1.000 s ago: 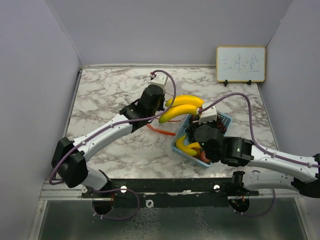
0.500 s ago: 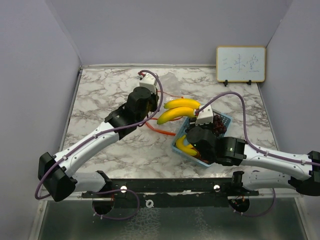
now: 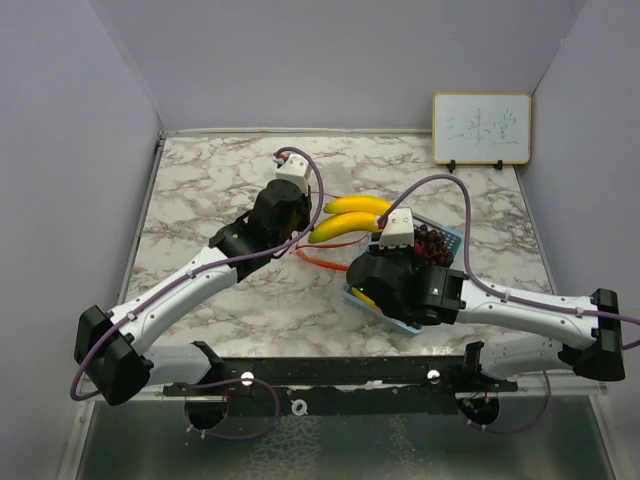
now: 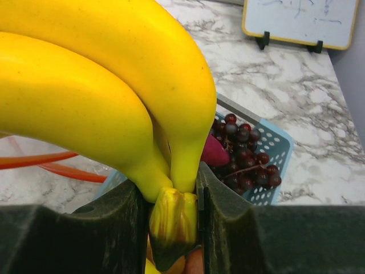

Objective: Place the food in the zip-top bag and seal the zipper
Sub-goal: Place the fake fruit in the zipper food storage bag.

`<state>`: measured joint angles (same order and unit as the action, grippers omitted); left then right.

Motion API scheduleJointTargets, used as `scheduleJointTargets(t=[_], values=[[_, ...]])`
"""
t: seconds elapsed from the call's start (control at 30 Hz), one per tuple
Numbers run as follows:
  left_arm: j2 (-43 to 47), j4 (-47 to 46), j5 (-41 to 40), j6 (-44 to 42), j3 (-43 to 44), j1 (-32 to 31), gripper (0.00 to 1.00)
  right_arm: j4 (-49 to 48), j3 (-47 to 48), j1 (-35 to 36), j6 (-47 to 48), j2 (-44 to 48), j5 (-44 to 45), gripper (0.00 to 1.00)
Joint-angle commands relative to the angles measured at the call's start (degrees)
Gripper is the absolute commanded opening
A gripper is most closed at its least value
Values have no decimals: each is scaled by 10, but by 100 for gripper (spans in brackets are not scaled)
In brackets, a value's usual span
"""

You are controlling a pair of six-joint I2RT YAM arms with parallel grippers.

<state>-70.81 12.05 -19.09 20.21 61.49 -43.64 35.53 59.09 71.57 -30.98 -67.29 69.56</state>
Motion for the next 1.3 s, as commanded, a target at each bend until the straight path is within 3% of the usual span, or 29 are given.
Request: scheduleJointTargets(t=[0.0, 0.2, 0.83, 1.27], values=[[26, 14, 48, 15, 29, -7, 0, 250, 56, 4, -280, -53, 84, 1], [29, 29, 56, 14, 45, -7, 0, 451, 98, 3, -462, -134, 106, 1], [-53, 11, 133, 23, 112, -8, 0, 452, 179, 18, -487, -206, 130, 1], [-51, 24, 164, 22, 154, -9, 0, 452, 167, 20, -490, -205, 130, 1]])
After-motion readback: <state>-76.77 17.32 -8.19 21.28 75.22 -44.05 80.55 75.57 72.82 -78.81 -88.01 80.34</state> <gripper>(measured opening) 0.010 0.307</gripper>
